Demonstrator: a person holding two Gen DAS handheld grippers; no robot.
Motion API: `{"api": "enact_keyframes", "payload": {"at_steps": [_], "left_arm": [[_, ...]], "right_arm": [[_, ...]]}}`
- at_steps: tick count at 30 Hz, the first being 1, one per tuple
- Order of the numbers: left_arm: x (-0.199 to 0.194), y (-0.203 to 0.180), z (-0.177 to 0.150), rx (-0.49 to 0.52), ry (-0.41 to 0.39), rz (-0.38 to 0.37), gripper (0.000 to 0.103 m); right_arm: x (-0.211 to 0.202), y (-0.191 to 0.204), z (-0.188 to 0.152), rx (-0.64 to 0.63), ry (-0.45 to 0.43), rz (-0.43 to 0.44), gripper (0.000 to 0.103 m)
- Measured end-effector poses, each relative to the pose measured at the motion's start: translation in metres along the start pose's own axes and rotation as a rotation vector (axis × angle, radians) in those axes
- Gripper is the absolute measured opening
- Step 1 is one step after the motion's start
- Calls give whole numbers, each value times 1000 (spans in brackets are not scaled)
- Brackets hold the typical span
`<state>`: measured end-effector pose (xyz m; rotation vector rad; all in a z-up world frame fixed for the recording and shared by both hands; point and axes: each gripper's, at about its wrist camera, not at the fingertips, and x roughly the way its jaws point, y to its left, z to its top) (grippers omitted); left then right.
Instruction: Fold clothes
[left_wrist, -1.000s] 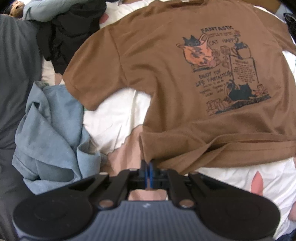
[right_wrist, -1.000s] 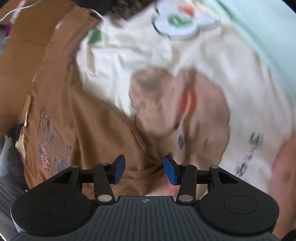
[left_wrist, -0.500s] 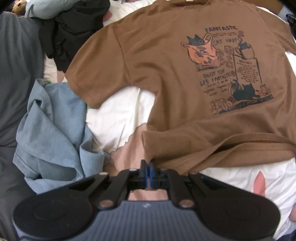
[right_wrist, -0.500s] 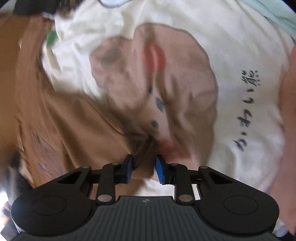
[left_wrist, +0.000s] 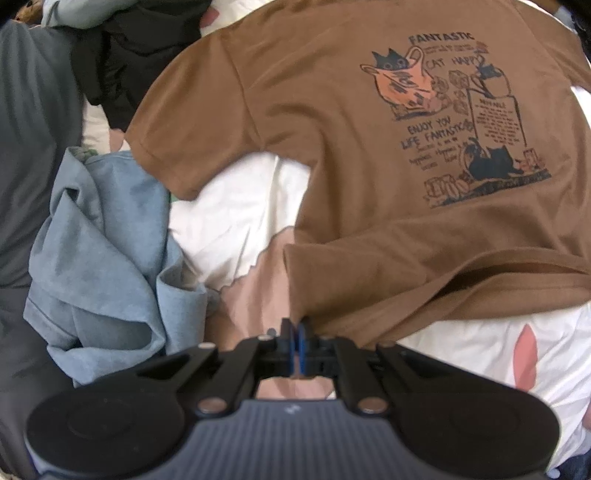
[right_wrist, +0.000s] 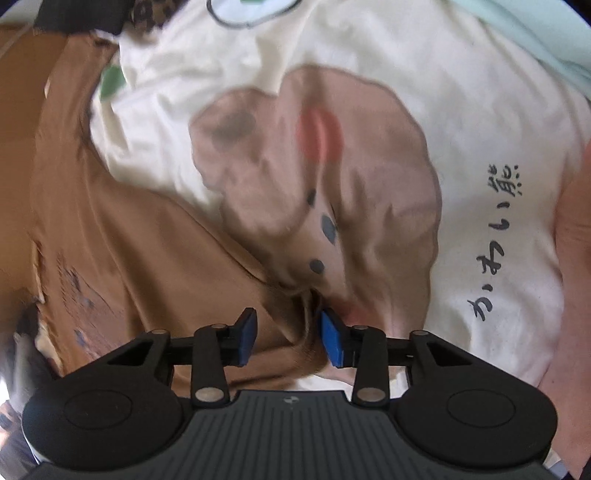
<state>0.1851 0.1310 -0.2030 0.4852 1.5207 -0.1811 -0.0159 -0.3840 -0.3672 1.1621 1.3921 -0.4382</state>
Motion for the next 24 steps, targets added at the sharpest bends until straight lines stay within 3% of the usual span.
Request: {"api": "enact_keyframes", "payload": {"at_steps": [1,6,14,24], "left_arm": [[0,-1,0,3,0,2,2],[-4,-5,-5,23,6,12,2],[-16,-10,-14,46,13,12,2],[-11,-30,-35,122,48,-10,2]], "right_arm": [[1,-3,-3,9,2,-17,22],[-12,-8,-6,28,-42,12,5],[-65,14,-10,-34,-112,16,5],[-90,-17,-7,-69,-160,-88,5]]}}
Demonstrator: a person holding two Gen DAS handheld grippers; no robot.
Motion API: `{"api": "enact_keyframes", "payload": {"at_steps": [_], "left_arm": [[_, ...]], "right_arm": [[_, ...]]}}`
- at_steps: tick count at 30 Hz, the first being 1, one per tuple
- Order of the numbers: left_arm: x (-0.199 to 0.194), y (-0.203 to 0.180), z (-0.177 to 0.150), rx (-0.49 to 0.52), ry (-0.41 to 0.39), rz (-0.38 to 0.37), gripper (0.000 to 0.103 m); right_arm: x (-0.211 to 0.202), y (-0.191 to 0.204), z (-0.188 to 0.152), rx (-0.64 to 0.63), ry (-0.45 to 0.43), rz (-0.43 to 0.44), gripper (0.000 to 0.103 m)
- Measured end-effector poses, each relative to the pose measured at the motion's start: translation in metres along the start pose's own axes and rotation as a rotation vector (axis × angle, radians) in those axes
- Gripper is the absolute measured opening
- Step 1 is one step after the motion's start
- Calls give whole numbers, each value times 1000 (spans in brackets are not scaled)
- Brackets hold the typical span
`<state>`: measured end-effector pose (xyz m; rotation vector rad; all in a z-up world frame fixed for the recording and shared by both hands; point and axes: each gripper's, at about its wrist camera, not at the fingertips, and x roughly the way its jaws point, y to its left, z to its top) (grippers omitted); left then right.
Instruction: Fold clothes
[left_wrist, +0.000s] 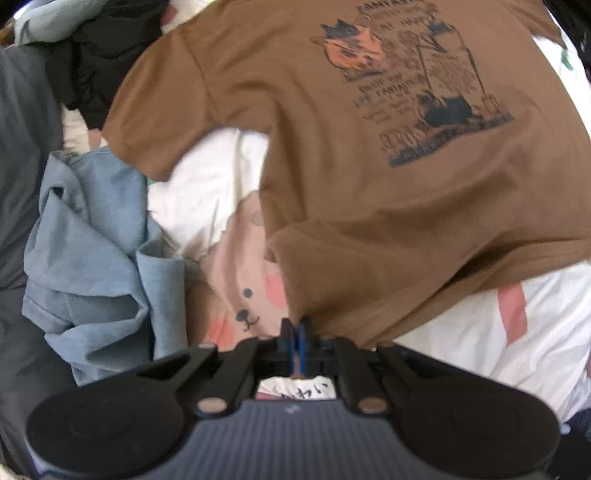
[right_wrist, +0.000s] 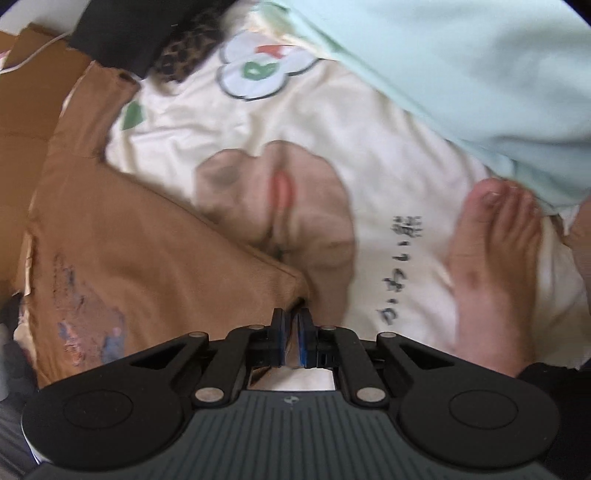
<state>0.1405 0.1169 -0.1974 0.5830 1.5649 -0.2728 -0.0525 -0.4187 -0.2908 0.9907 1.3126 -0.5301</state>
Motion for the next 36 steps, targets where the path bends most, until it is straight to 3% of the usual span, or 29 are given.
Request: {"api": "enact_keyframes", "payload": {"at_steps": [7,8,10,15,20,23,25,30,36], "left_arm": [[12,-4,-3,28,32,-12,2],[14,-4,-3,28,35,-11,2],[18,-3,-3,31,40,-10,2],[28,5,-5,-7,39,-27,3],[48,21,-21,-120,44,-108,3],[65,33,-33,-179,94,-140,3],[71,41,-37,-212,105,-158,3],[75,45,-43,-214,118,-175,3],[72,24,-54,-108,149,-178,3]], "right_arm": [[11,-10,10,28,-36,-16,10],[12,-10,13,34,-46,-9,14],[18,-11,16,49,-41,9,43],[35,-8,18,48,-1,50,46],[49,-14,24,92,25,8,42],[62,-23,25,136,94,-5,24],[66,-26,25,137,110,-17,6],[61,-22,26,71,90,-60,3],[49,-1,23,-75,89,-115,4]]}}
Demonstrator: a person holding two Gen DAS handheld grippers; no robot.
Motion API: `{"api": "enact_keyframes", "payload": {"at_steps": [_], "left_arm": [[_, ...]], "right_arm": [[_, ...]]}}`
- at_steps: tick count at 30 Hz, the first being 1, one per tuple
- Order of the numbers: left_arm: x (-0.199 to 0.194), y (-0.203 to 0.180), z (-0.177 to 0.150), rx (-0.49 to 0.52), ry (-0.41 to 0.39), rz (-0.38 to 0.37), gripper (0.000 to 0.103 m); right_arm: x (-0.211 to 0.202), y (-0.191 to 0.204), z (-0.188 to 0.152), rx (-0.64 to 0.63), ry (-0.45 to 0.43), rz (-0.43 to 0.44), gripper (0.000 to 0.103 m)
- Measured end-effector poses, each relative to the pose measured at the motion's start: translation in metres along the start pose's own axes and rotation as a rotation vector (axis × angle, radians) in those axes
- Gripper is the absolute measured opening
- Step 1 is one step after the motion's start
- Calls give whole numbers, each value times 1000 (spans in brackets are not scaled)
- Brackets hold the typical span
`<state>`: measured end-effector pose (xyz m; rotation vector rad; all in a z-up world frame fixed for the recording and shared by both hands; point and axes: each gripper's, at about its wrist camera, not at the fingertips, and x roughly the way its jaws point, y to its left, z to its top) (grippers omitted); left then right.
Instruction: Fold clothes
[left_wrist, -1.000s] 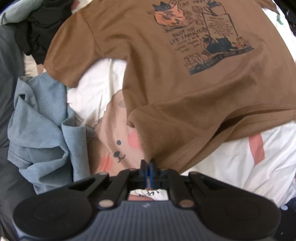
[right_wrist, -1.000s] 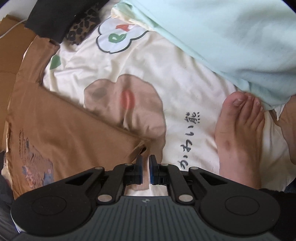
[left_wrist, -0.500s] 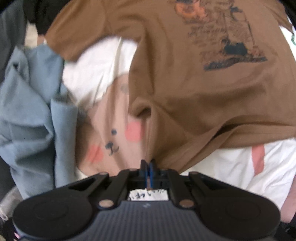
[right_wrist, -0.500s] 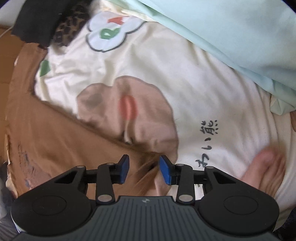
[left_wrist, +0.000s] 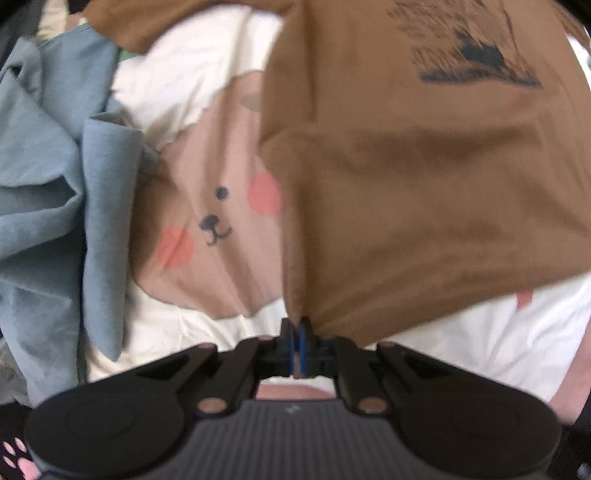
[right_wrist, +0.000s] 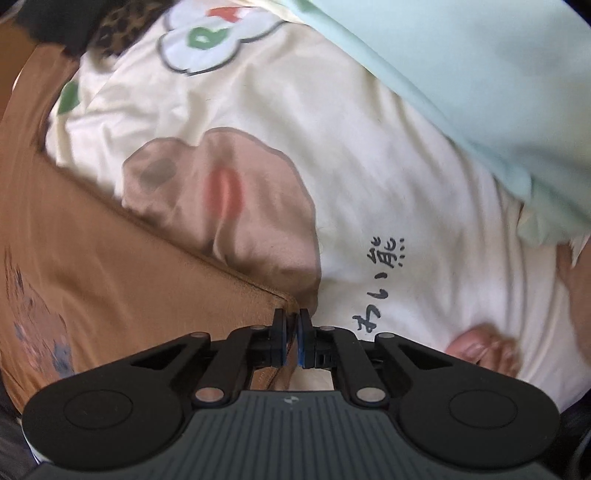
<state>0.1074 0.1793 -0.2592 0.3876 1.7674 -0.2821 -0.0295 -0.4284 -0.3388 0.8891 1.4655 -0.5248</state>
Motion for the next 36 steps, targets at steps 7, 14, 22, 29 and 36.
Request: {"api": "enact_keyframes", "payload": {"at_steps": [7,14,22,29,36], "left_arm": [[-7,-14,-21,56,25,-18,3],[-16,-40,-39,91,40,-20,3],[-11,-49,-44,106,65,26,3],[11,-46,-39,87,90,32,3],[53,-49,-30,89,138,45,3]], "right_arm": [[-18,15,5,-107,-6,-44,4],[-32,23,15,-177,-19,-63,4],[-33,24,16,-220,-19,-95,4],[-30,24,21,-232,-49,-122,4],[-8,23,20,-258,-23,-161,4]]}}
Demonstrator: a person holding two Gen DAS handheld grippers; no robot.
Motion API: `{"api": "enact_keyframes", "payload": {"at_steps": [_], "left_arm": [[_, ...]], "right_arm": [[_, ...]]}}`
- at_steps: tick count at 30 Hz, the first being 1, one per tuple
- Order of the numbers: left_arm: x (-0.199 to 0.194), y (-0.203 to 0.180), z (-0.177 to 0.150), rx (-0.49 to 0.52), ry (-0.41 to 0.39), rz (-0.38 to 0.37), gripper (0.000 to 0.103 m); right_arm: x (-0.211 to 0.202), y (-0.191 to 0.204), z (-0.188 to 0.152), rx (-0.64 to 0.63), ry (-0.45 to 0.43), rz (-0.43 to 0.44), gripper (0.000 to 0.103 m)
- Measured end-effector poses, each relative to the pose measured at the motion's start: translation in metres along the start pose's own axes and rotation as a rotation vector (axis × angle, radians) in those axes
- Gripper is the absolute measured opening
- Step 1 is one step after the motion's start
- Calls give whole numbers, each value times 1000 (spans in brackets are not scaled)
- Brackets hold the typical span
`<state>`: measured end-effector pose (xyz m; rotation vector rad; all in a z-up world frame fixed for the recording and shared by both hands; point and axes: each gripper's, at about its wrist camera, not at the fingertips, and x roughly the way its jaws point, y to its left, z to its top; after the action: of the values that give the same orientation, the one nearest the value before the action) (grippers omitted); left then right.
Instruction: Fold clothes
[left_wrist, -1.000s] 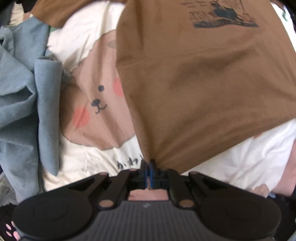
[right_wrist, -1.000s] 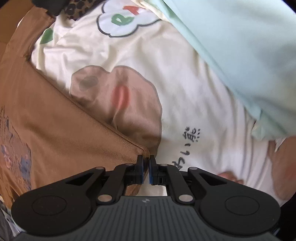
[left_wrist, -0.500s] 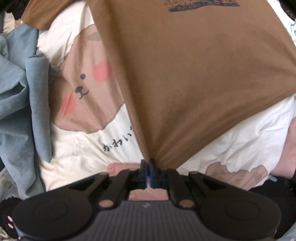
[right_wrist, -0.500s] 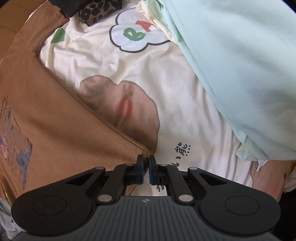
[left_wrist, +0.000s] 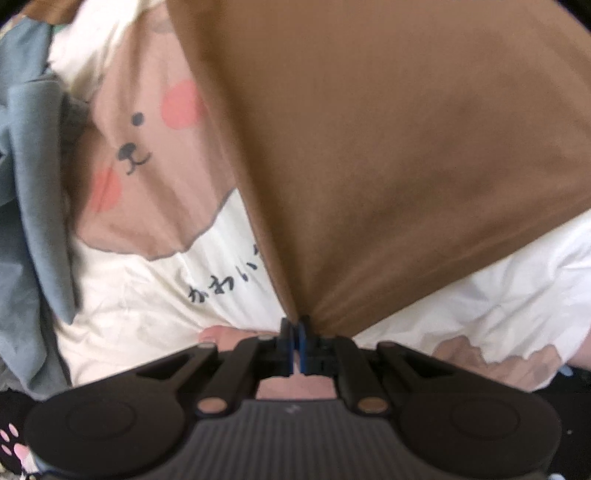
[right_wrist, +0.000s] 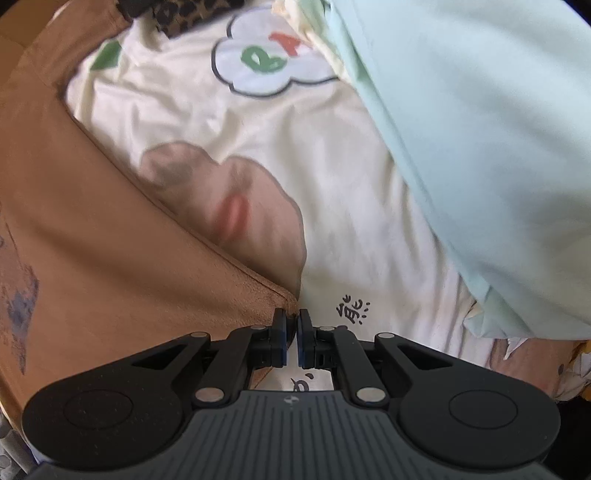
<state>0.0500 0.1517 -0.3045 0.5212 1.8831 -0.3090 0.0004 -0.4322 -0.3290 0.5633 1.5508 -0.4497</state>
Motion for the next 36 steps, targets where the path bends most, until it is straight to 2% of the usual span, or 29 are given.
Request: {"api": "enact_keyframes", "payload": {"at_steps": [6,11,13,16,18,20,23,27,31,36], "left_arm": [[27,8,12,-43,35,-30,3],[46,9,21,-48,46,-19,7],[49,11,23,-72,55,-23,7],[46,14,26,-79,80,-13,11],[41,16,27,-64,89,11,27],[31,22,26,-62,83,43,34],[7,36,24,-92,54,44,35],[-42,59,21,-149,-24,29,46],[-113,84,17,-229,-186,11,47],[-205,107,7,-338,-354,20,59]], "right_arm": [[21,3,3,-19,17,-41,4],[32,8,4,-6,9,-76,7],[36,9,3,-10,4,-98,29],[38,5,2,-3,1,-131,44],[34,2,1,19,-7,-145,44],[25,-1,3,42,-27,-156,44],[7,-3,5,56,-64,-174,44],[-26,0,13,62,-96,-85,44],[-80,9,27,15,-150,19,44],[-158,21,46,-92,-199,169,45]]}}
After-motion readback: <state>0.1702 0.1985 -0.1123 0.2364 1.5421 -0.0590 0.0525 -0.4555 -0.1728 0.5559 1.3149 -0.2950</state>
